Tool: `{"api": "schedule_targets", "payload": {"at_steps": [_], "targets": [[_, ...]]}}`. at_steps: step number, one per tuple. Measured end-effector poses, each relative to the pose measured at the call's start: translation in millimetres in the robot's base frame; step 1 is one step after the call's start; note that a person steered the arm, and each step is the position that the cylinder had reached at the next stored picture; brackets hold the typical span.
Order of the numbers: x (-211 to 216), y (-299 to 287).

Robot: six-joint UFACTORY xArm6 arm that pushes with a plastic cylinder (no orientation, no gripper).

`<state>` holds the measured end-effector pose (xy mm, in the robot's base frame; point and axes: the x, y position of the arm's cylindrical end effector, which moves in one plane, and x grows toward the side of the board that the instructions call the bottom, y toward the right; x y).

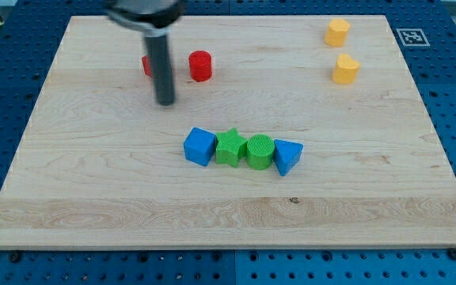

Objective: Move the red star closer to the red circle

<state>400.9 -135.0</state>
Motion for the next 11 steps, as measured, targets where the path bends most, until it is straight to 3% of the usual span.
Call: {"api": "schedule_targets", "payload": {"at_steps": [1, 3, 11], "targets": [[-21, -71], [-73, -94], [-74, 4]]}}
